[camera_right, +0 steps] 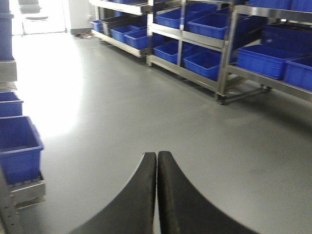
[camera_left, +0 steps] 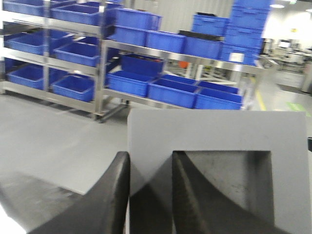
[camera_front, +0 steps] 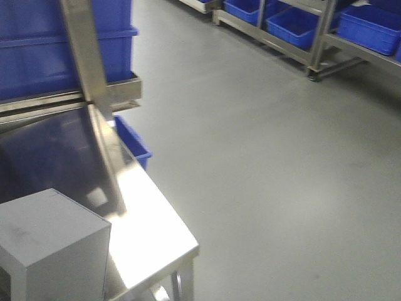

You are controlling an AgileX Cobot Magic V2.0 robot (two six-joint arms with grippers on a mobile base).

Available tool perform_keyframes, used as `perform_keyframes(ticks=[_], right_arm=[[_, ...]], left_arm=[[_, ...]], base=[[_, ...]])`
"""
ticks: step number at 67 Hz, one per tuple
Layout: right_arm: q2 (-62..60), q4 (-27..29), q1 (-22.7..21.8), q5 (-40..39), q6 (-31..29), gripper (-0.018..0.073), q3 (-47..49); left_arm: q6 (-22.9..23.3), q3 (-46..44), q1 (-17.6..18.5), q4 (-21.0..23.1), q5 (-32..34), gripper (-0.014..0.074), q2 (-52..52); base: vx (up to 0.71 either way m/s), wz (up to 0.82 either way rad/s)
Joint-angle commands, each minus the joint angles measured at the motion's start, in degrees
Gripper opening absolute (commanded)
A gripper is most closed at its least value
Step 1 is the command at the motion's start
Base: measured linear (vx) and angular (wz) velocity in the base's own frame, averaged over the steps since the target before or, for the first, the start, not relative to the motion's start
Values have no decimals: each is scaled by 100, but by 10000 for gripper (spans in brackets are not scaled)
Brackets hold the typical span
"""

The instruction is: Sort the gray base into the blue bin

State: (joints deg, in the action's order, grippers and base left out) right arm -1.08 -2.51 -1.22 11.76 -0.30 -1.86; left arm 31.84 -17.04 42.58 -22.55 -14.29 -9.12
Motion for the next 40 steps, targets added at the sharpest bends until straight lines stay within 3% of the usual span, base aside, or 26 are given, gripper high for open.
perform_keyframes(ticks=[1, 40], right_arm=[[-40, -49, -26, -451, -39, -5, -26], [-40, -49, -26, -458, -39, -5, -26]], left_arm=[[42, -177, 37, -20, 548, -7, -56], [42, -177, 37, -20, 548, -7, -56]], base=[[-7, -50], [-4, -56]])
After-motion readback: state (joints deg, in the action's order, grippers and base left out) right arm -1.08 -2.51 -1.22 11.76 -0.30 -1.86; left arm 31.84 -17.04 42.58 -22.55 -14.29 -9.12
